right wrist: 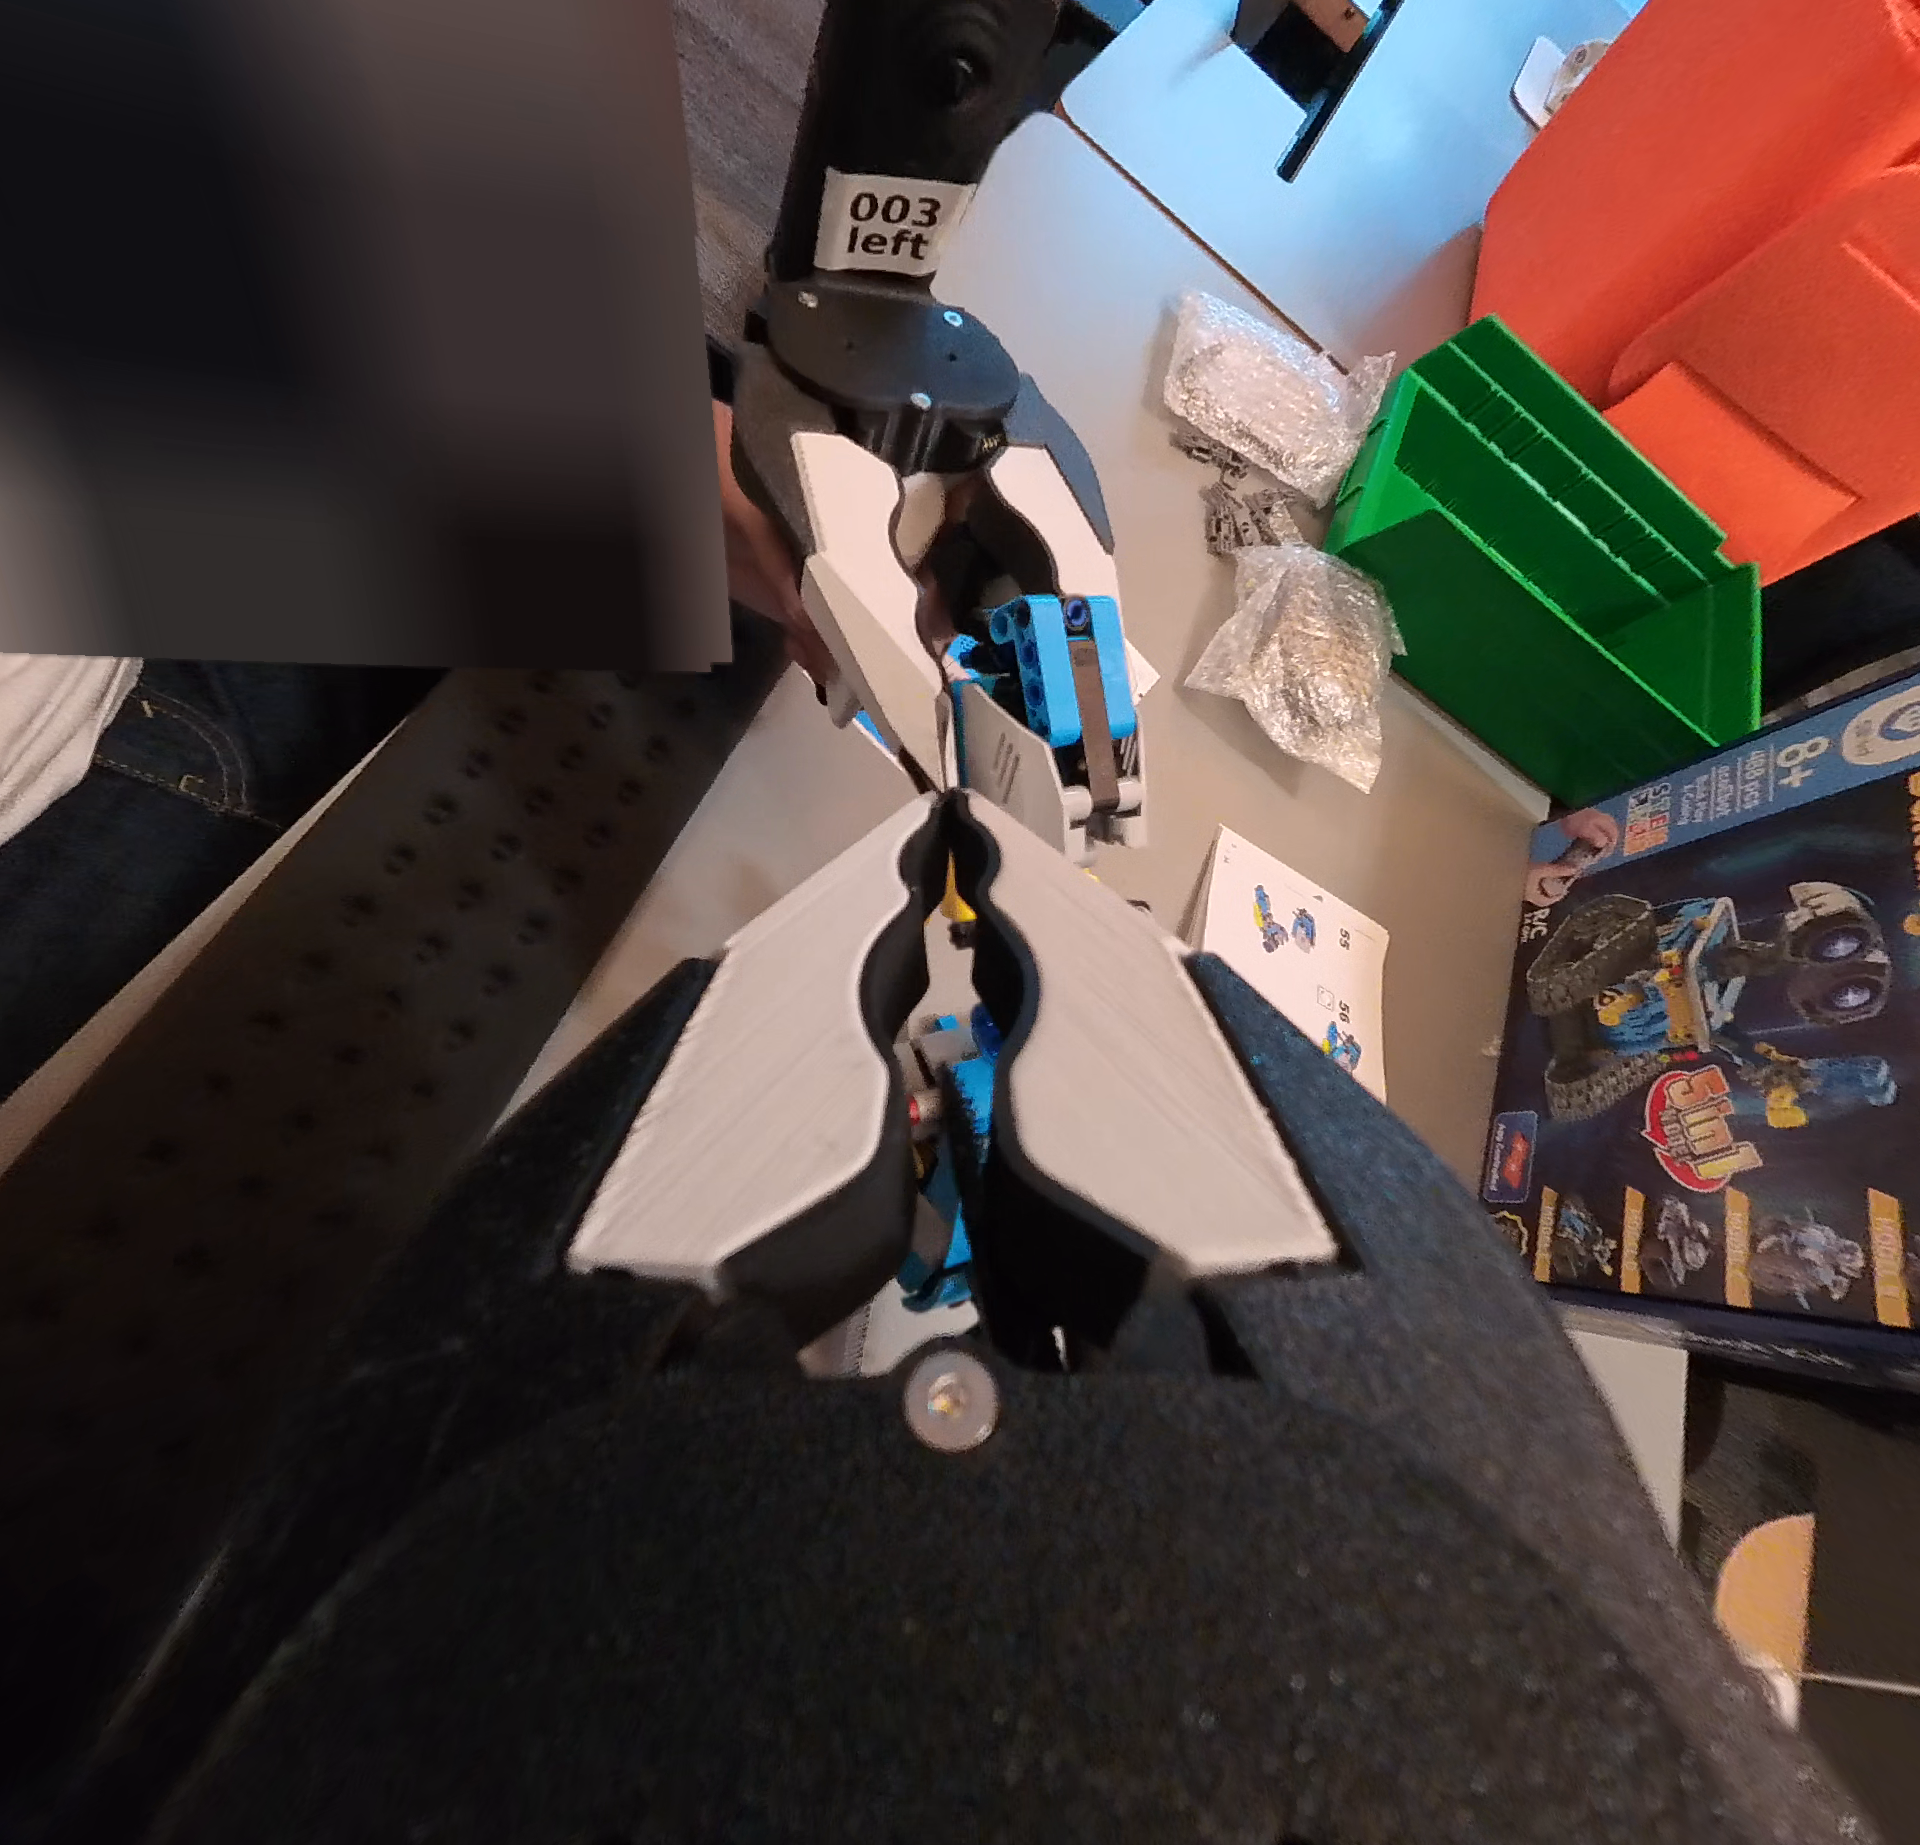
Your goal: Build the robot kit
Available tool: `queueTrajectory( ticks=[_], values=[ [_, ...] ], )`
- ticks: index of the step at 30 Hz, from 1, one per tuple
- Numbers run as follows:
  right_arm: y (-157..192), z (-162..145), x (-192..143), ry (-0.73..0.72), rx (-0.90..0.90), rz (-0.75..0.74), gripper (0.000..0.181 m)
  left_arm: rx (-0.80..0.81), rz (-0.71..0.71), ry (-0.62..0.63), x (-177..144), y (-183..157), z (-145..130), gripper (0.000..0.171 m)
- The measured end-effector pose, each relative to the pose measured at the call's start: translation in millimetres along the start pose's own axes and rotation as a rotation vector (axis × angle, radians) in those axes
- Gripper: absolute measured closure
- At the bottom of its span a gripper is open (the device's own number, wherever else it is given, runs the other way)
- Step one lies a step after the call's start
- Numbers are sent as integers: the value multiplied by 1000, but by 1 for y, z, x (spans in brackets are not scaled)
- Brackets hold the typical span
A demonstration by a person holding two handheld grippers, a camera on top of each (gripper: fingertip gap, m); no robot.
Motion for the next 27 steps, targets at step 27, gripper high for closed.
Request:
queueTrajectory(
  ticks=[27],
  values=[
    [-2,-2,6,-27,45,41,181,11,50,-47,-4,-6,7,114]
  ],
)
Point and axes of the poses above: each gripper's, where its closed fingertips meet, x out along the fingers, z out of its top, y = z × x across the jaws, the point moved 5 cm from there along -x, back along the fingers, and after that the axes turned 8 degrees about x, right-handed, at the moved point
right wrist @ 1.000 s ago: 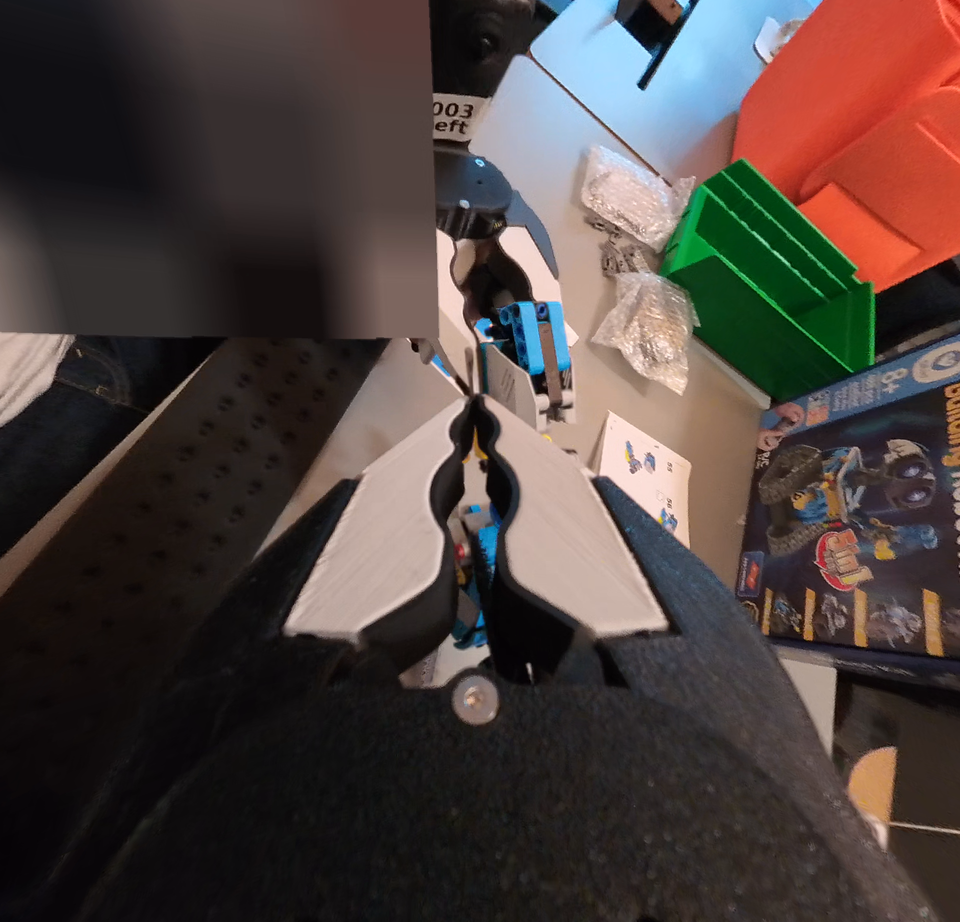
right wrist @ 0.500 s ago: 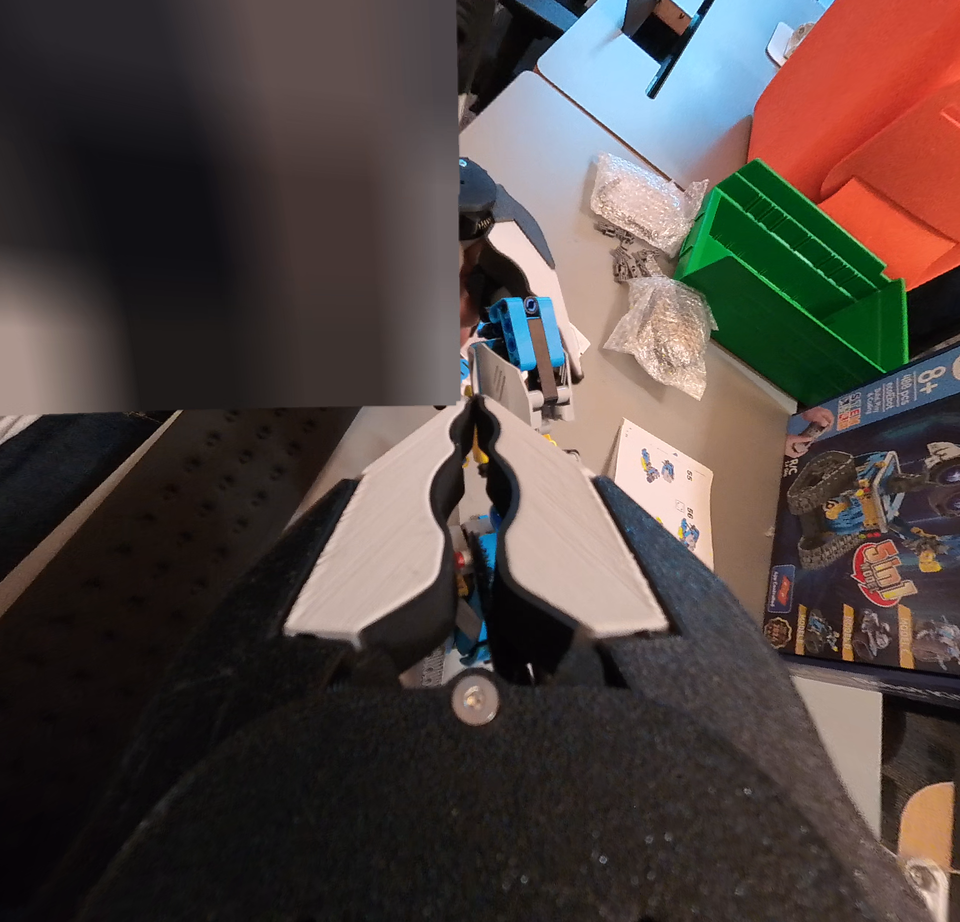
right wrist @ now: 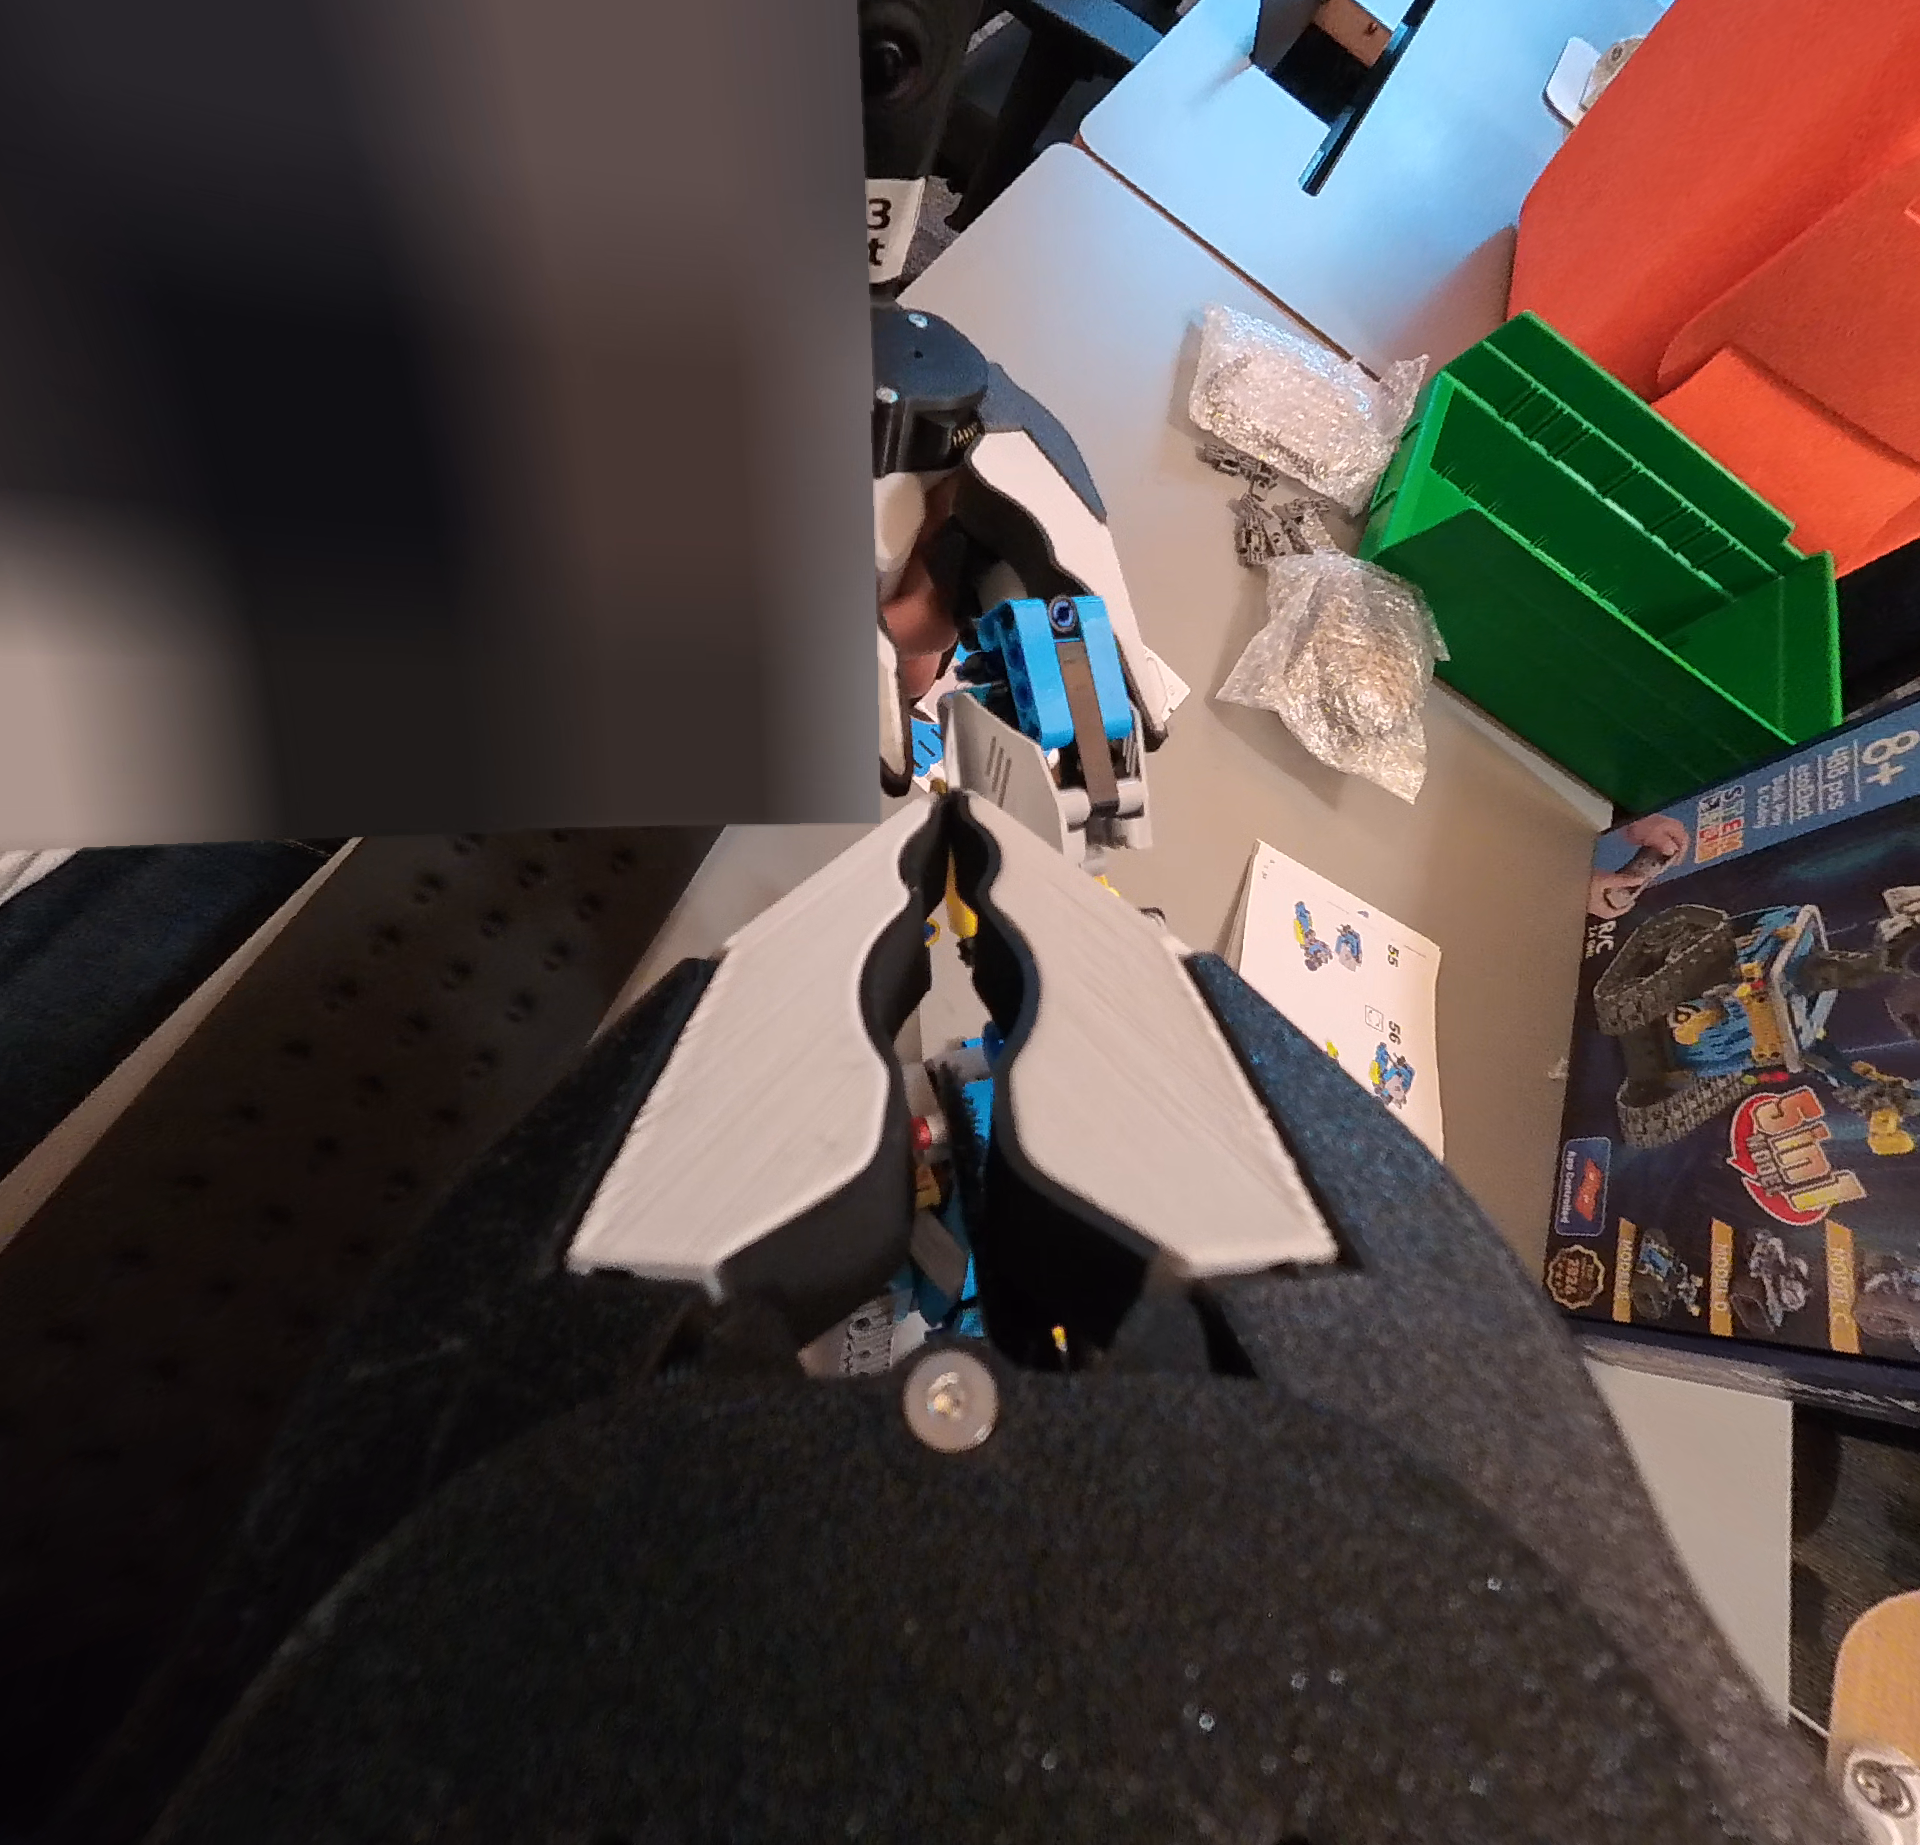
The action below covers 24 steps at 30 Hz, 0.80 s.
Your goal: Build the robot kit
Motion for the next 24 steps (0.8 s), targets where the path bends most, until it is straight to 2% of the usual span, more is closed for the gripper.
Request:
queueTrajectory(
  ticks=[24],
  values=[
    [-1,-1,1,4,17,8,181,-11,-1,-8,-2,2,0,124]
  ],
)
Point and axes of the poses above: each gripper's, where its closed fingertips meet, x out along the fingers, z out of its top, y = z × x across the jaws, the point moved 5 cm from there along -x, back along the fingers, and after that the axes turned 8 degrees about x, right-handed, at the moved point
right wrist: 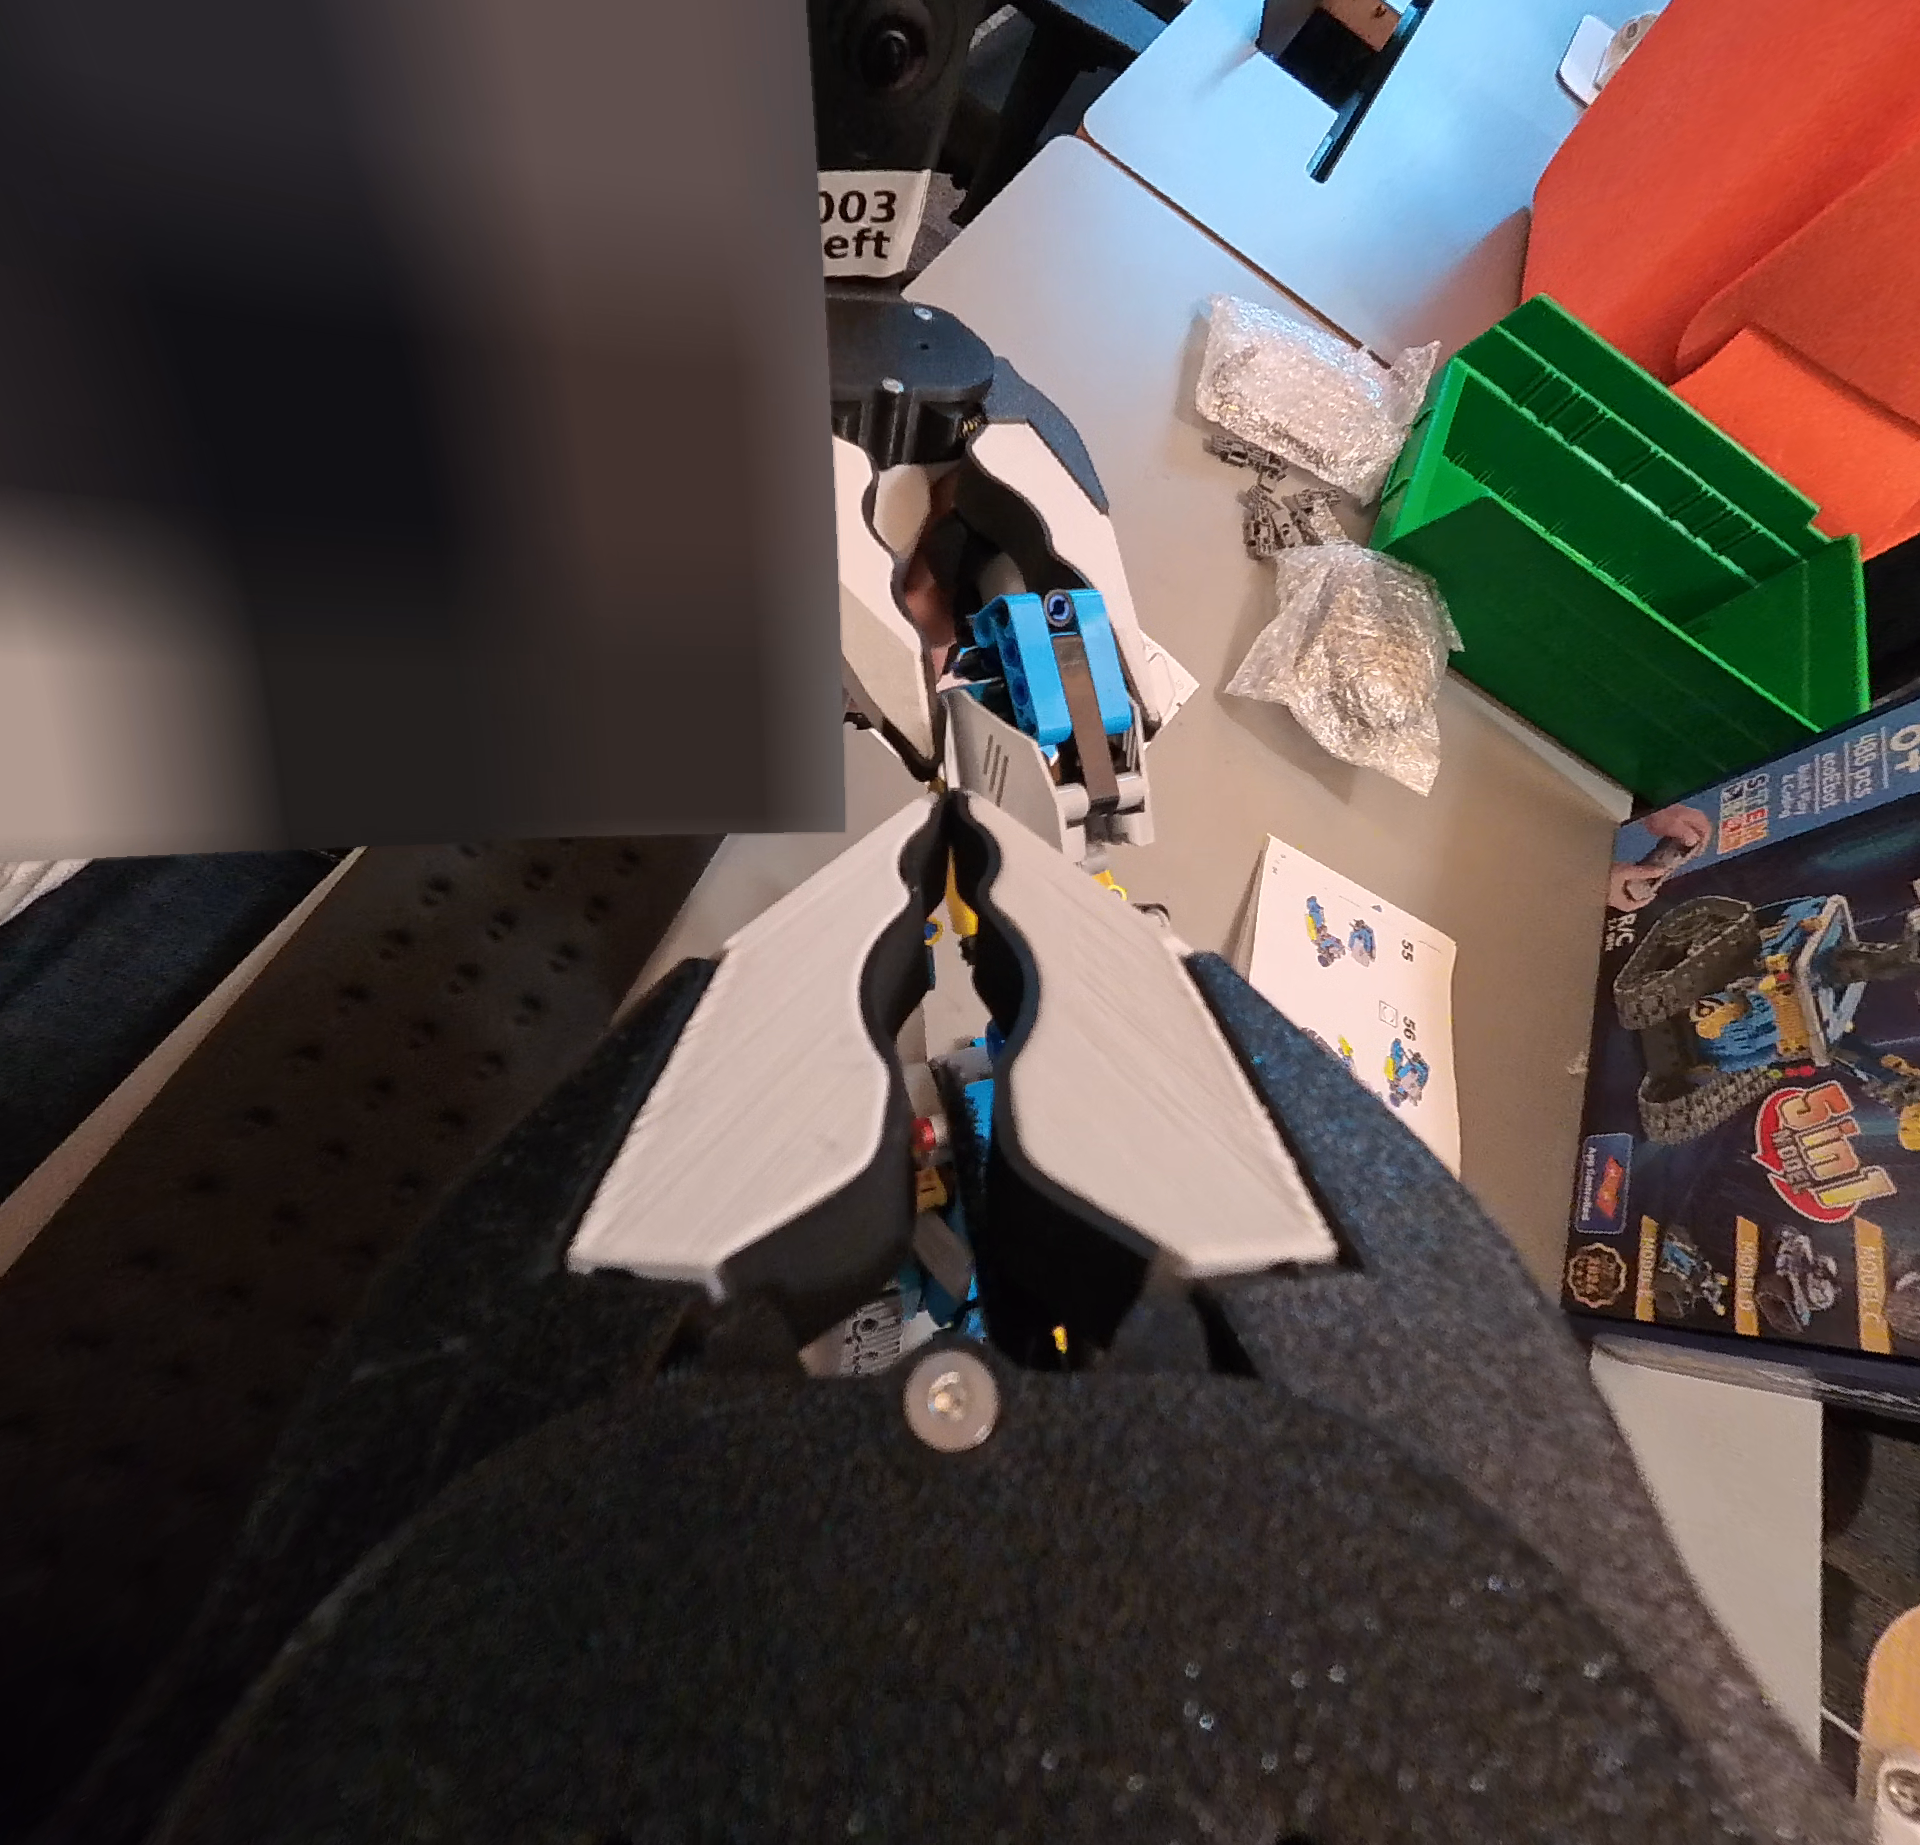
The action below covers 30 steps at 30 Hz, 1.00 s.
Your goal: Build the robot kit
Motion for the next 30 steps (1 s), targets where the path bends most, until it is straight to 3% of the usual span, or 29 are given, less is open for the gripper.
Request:
queueTrajectory(
  ticks=[18,23,25,30],
  values=[
    [6,0,0,-6,18,57,181,68,6,58,1,-3,-7,128],
    [30,3,0,31,1,109,181,86,39,86,1,2,-9,128],
    [34,4,-6,44,5,63,181,61,25,80,0,2,-9,129],
    [36,-1,-21,-57,113,143,181,3,-9,59,-2,2,-9,129]
  ],
)
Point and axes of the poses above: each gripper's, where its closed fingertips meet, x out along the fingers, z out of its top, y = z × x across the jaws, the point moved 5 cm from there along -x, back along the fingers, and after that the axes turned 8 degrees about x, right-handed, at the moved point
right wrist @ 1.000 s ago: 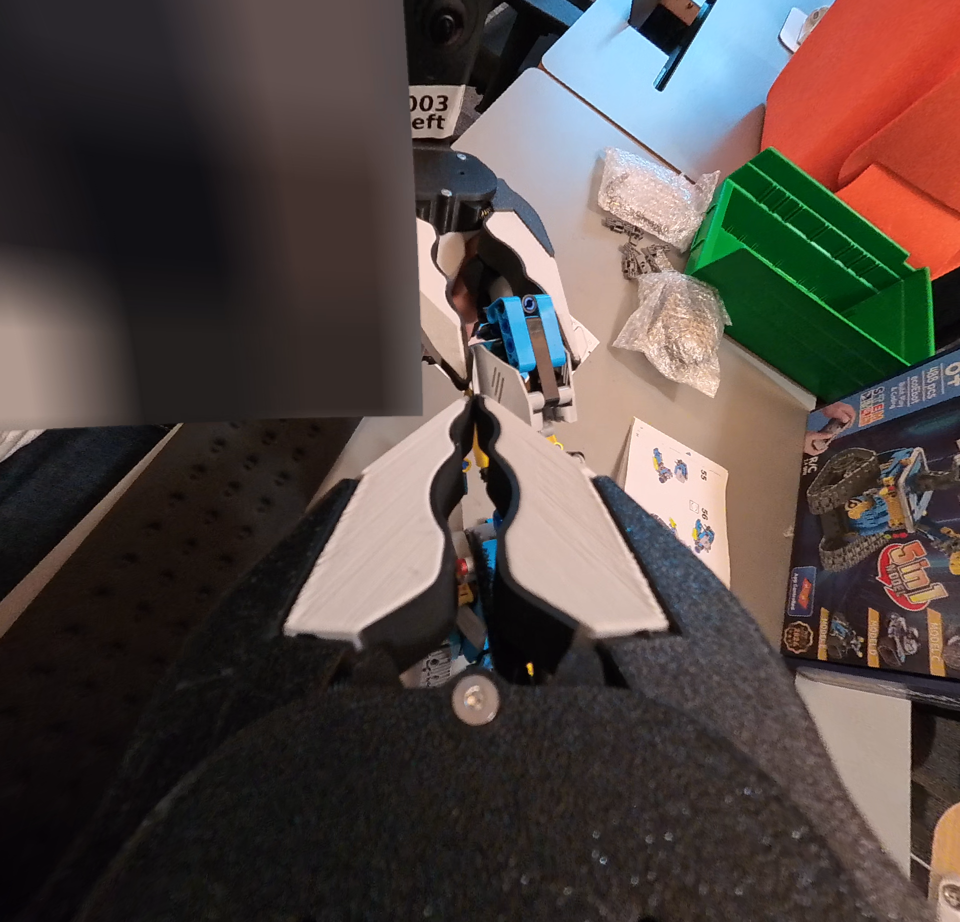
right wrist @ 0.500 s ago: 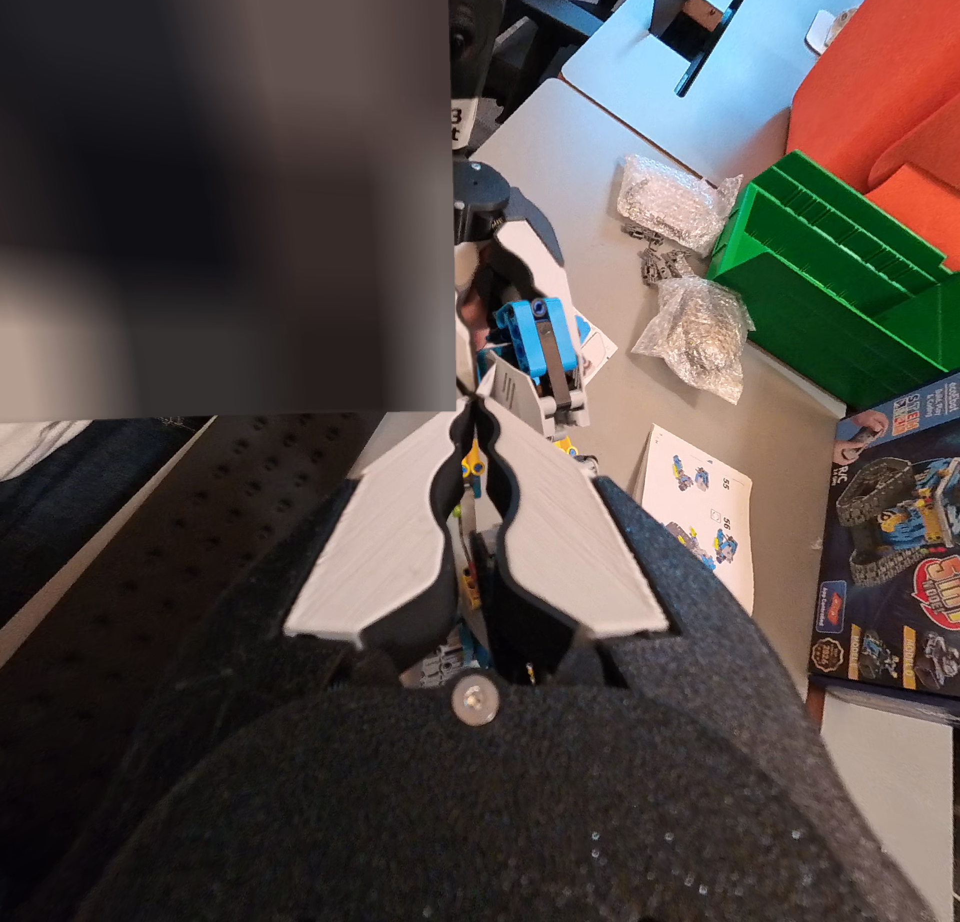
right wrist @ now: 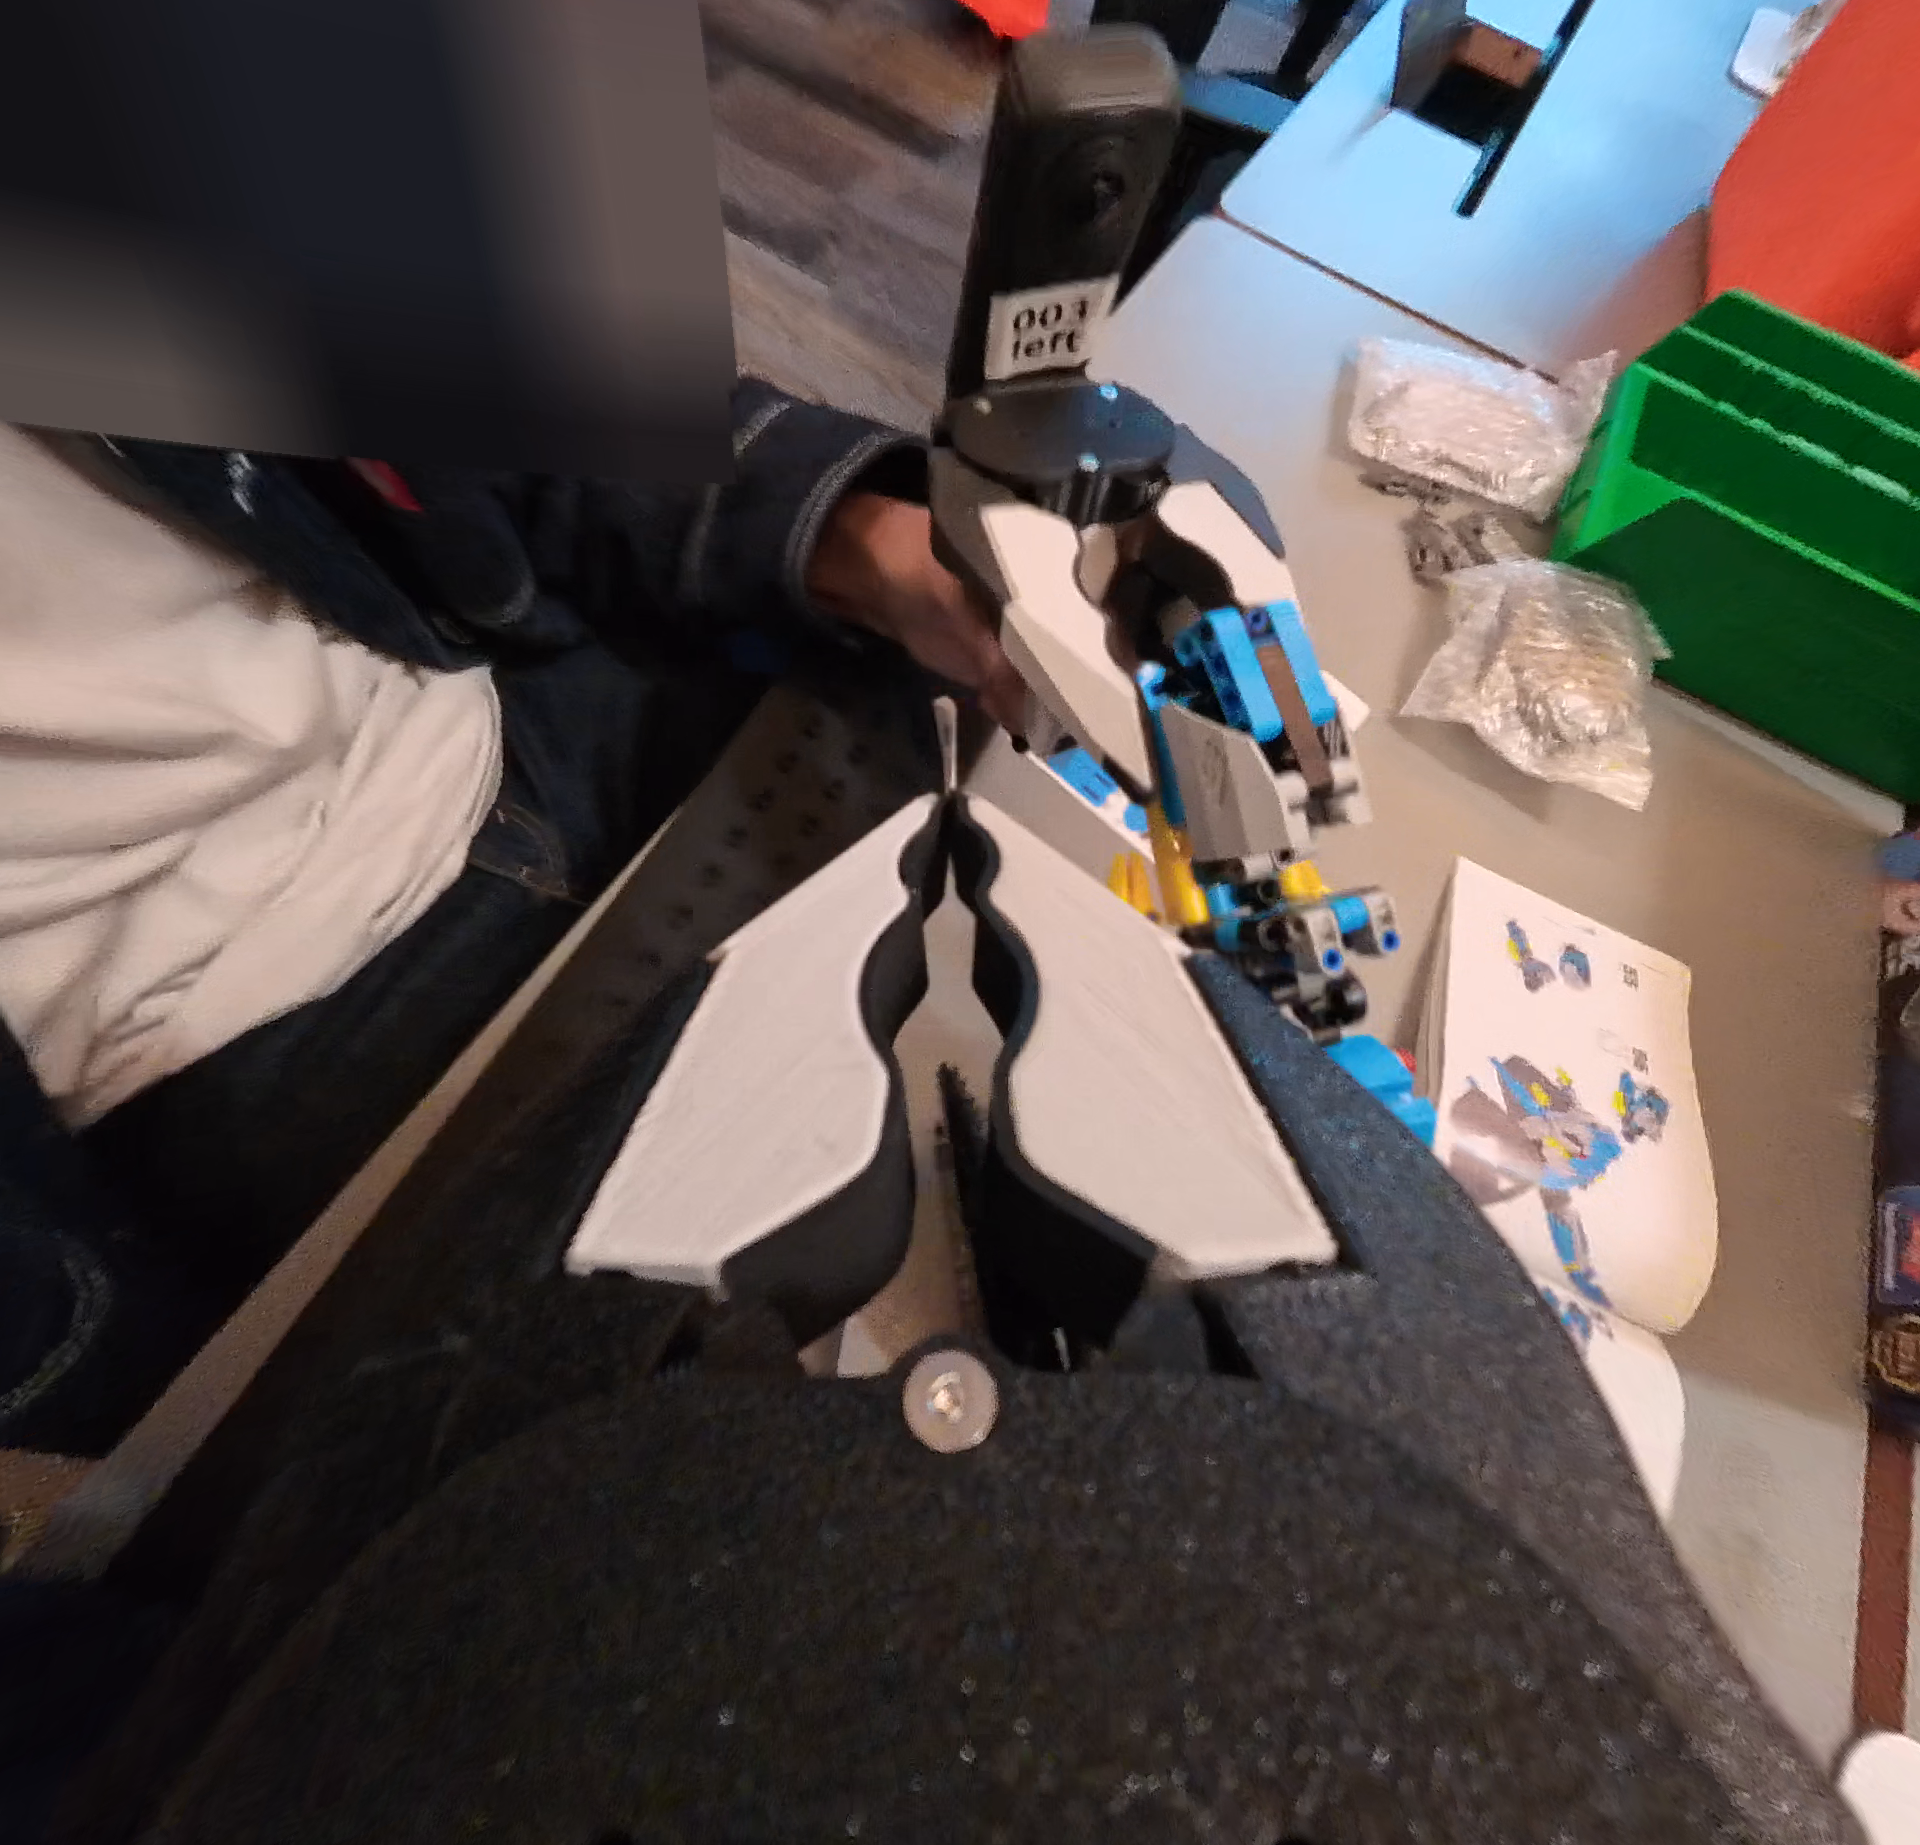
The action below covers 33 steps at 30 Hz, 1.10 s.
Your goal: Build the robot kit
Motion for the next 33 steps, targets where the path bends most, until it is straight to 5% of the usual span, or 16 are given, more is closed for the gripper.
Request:
queueTrajectory(
  ticks=[4,7,12,21,28,33],
  values=[
    [-26,-11,5,72,18,95,181,-60,-24,-29,-2,2,1,128],
    [-44,-8,4,99,138,324,181,-60,-29,-32,-1,3,2,128],
    [-68,-10,21,-41,132,433,181,-29,-33,-15,2,4,1,128],
    [-78,-15,21,-107,153,404,181,-35,-30,-16,1,2,-1,128],
    [-54,-8,13,-92,59,531,181,-57,-24,-38,-2,4,0,129],
    [-53,-1,16,-71,11,439,181,-36,-30,-20,2,3,-1,128]
  ],
)
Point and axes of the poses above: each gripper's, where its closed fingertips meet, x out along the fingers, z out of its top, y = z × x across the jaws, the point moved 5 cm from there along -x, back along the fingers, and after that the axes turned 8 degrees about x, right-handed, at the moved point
